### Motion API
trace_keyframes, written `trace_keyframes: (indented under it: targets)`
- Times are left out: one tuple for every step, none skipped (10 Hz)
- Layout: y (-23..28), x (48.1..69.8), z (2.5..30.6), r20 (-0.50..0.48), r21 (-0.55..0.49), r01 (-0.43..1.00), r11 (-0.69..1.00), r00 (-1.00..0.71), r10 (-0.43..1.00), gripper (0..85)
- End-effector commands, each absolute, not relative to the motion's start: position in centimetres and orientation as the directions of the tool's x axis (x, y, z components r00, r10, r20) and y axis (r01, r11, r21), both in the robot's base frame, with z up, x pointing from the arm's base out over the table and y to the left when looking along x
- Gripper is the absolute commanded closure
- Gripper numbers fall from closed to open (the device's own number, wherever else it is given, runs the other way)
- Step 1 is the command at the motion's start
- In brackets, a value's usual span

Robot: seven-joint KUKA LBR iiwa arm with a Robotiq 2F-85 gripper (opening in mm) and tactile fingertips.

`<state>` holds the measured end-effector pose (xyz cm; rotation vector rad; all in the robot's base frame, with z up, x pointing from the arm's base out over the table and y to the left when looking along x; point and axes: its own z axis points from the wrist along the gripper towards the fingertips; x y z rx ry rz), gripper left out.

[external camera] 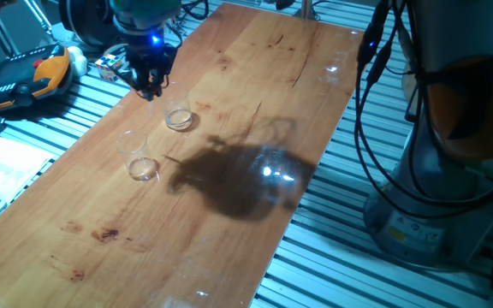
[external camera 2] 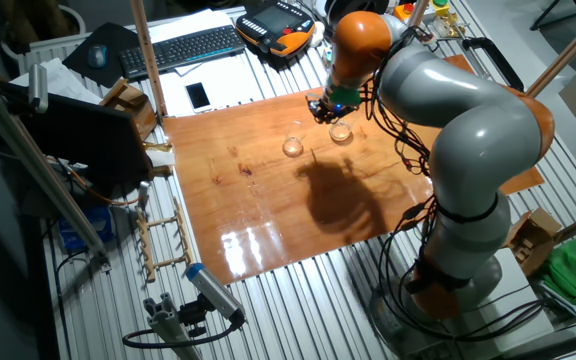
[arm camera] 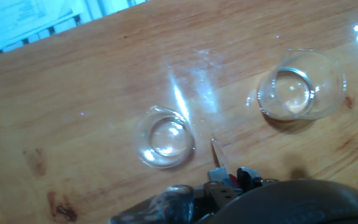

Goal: Transfer liquid using a dropper

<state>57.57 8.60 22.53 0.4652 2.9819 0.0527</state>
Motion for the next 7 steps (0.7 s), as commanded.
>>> trace_keyframes:
  targets:
    - [8.9, 57.7, 22.6, -0.115, 0.057, 0.303, 0.951, -0.944, 0.308, 67.0]
    - [9.4, 57.8, 22.7, -0.115, 0.062, 0.309, 0.949, -0.942, 0.314, 67.0]
    - [9.8, 57.9, 22.7, -0.113, 0.069, 0.313, 0.947, -0.941, 0.319, 67.0]
    - [10.1, 58.0, 22.7, -0.109, 0.074, 0.315, 0.946, -0.941, 0.322, 67.3]
    - [10.4, 58.1, 22.7, -0.108, 0.079, 0.316, 0.945, -0.94, 0.323, 67.3]
    - [11.0, 58.2, 22.5, -0.105, 0.082, 0.321, 0.944, -0.939, 0.328, 67.3]
    - [11.4, 58.2, 22.2, -0.107, 0.083, 0.326, 0.942, -0.936, 0.334, 67.3]
